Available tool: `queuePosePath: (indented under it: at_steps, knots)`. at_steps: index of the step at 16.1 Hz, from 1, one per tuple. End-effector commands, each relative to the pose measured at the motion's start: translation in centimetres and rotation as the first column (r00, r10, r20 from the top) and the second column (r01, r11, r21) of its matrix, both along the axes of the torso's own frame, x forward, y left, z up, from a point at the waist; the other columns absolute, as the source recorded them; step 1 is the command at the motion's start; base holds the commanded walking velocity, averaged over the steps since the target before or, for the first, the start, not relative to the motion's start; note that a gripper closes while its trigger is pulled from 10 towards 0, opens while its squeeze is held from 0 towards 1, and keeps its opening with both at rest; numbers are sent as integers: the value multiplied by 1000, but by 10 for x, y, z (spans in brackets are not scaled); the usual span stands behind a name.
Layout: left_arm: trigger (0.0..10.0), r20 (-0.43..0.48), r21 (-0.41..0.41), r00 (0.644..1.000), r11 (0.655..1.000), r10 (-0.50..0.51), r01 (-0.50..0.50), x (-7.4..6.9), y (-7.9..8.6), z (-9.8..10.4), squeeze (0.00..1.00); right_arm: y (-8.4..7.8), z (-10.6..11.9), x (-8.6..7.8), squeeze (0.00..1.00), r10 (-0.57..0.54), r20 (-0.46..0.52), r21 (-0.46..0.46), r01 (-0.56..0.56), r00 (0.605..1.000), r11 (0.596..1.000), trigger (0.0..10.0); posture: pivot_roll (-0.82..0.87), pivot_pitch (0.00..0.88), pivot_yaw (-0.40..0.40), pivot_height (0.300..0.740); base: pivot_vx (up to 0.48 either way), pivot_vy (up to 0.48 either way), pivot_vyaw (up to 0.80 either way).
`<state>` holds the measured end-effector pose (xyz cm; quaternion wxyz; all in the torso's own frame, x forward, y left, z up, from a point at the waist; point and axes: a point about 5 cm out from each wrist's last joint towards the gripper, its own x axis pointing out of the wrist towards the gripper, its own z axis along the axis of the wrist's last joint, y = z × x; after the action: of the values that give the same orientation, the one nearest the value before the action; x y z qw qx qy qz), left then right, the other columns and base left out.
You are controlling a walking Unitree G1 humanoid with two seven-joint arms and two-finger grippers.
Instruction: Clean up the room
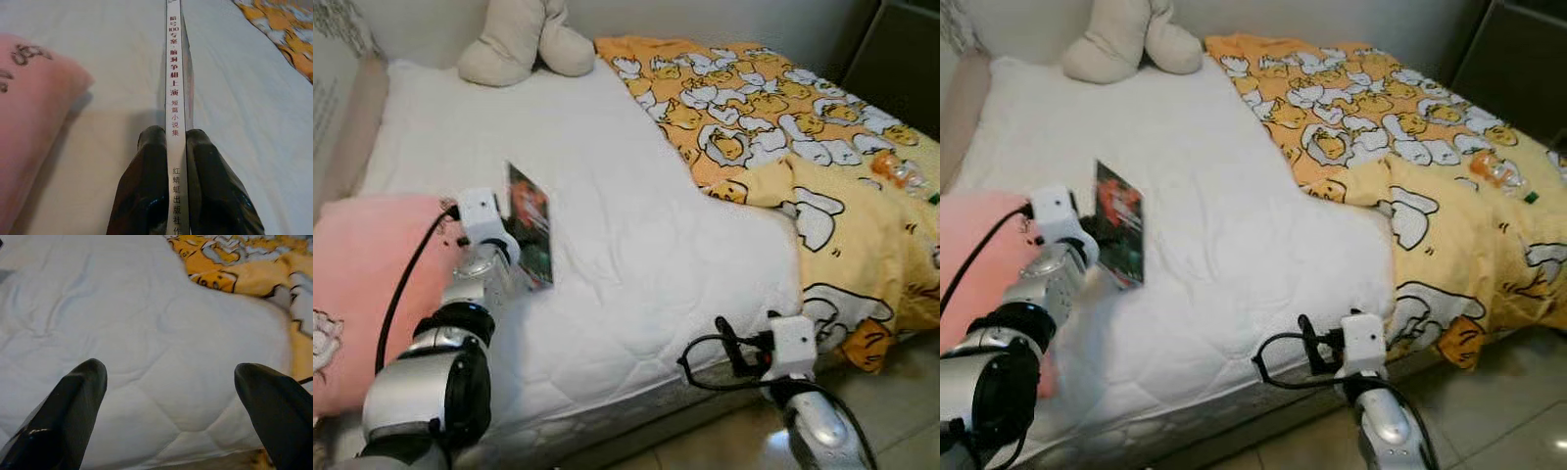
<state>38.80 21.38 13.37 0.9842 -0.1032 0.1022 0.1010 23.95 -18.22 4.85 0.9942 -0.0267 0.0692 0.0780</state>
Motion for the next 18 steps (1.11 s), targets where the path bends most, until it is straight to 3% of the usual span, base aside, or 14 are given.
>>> queuePosePath:
  at_steps: [1, 5, 7, 9, 12, 15, 16, 18]
  knots:
    - [0, 29, -24, 999, 999, 40, -39, 3, 2, 9, 0, -6, 3, -3, 0, 1, -2, -9, -1, 1000, 1000, 10000, 41, 122, -63, 740, 0, 0, 0]
    - [0, -104, -87, 993, 995, 49, -58, -7, 9, -17, 0, -8, 6, -10, 0, 32, -21, -13, -32, 999, 999, 10000, 31, 162, -86, 740, 0, 0, 0]
    - [0, -139, -71, 988, 994, 67, -78, -13, 24, -21, 0, 13, 22, -7, 0, 169, 31, 86, -171, 985, 982, 10000, 43, 168, -90, 740, 0, 0, 0]
    - [0, -155, -41, 983, 993, 99, -106, -19, 42, -22, 0, 39, 35, -1, 0, 342, 51, 166, -345, 938, 924, 10000, 67, 162, -94, 740, 0, 0, 0]
    - [0, -251, 13, 966, 998, 69, -68, -29, 52, -34, 0, 49, 32, 5, 0, 406, 20, 198, -401, 914, 894, 10000, 110, 153, -109, 740, 0, 0, 0]
    - [0, -189, 93, 975, 991, 113, -96, -29, 75, -17, 0, 52, 30, 5, 0, 431, 1, 212, -421, 903, 882, 10000, 126, 142, -108, 740, 0, 0, 0]
    - [0, -180, 116, 978, 990, 105, -85, -28, 76, -14, 0, 52, 30, 4, 0, 433, -3, 214, -422, 902, 881, 10000, 128, 141, -107, 740, 0, 0, 0]
    - [0, -148, 71, 989, 997, 11, -1, -20, 65, -7, 0, 53, 26, 2, 0, 437, -20, 222, -422, 899, 879, 10000, 131, 132, -99, 740, 0, 0, 0]
